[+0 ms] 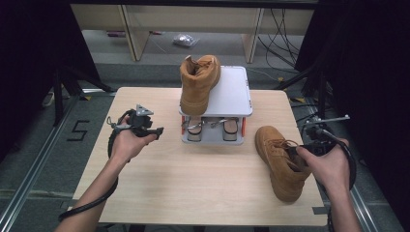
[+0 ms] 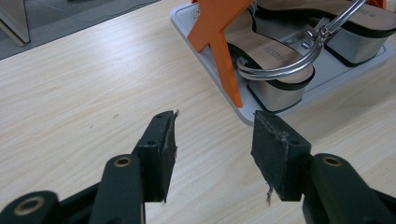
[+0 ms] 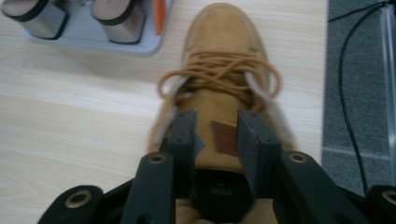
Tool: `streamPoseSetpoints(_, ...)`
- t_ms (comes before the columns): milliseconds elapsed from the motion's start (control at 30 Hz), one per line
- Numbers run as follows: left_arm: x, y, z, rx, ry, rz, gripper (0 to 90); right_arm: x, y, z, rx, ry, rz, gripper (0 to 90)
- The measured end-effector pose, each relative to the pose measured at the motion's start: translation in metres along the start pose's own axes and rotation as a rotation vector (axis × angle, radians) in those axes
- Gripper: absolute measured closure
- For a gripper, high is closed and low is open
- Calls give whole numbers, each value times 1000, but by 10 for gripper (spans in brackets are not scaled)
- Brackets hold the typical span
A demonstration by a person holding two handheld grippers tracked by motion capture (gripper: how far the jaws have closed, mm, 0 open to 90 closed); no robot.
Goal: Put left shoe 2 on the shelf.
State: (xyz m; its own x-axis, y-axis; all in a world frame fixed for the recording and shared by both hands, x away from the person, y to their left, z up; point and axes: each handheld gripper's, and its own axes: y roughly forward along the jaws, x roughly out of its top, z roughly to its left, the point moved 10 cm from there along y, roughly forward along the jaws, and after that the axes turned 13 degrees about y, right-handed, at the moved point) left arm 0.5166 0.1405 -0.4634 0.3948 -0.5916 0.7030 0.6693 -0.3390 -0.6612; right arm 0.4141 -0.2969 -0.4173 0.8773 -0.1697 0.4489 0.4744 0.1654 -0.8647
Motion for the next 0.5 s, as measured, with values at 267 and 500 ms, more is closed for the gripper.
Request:
streamPoseSetpoints(267, 1, 2, -3, -3, -5, -4, 491, 6, -3, -23, -60, 25, 23, 681)
streamPoseSetpoints(500, 1, 2, -3, -8, -1, 0, 491, 5, 6, -35, -104, 34, 44, 651)
